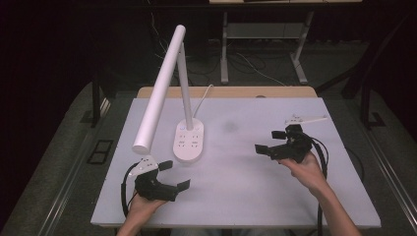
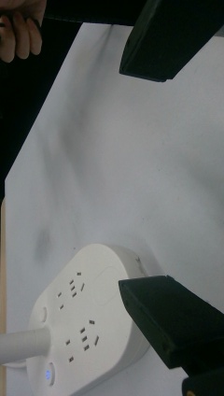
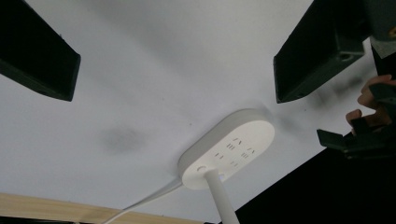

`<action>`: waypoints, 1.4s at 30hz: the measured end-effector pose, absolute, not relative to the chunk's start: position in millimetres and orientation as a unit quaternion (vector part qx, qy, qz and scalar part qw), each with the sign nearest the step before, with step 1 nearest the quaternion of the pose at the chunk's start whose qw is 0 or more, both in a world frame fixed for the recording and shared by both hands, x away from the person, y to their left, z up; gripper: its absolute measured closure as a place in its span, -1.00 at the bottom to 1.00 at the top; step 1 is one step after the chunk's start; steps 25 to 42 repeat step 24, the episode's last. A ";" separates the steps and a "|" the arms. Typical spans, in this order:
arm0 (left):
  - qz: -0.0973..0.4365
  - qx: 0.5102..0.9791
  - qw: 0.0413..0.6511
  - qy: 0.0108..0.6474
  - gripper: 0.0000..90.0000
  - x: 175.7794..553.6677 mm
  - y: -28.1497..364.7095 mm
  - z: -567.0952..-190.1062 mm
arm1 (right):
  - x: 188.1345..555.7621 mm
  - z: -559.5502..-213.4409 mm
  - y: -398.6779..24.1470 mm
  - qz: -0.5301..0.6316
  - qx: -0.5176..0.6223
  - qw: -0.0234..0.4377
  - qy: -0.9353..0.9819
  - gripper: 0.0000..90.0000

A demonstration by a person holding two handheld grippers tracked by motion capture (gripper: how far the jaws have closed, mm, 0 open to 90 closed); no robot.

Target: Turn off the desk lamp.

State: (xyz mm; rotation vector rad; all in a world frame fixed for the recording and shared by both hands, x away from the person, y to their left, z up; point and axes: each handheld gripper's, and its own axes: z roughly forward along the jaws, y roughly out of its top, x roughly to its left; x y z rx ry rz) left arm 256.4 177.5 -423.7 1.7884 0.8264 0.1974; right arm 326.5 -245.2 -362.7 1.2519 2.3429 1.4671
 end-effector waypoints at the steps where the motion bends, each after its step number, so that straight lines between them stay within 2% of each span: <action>1: 0.083 0.755 0.549 0.350 -1.00 256.3 177.5 -423.6 | 322.7 -364.0 -248.0 0.485 0.414 0.055 0.768 -0.99; 12: 0.084 0.755 0.548 0.349 -1.00 256.2 176.0 -423.8 | 281.2 -383.6 -278.0 0.492 0.432 0.064 0.753 -0.99; 24: 0.084 0.756 0.548 0.348 -1.00 255.6 175.2 -423.2 | 246.8 -402.4 -291.4 0.501 0.448 0.075 0.736 -0.99; 42: 0.084 0.756 0.548 0.348 -1.00 255.6 175.2 -423.2 | 246.8 -402.4 -291.4 0.501 0.448 0.075 0.736 -0.99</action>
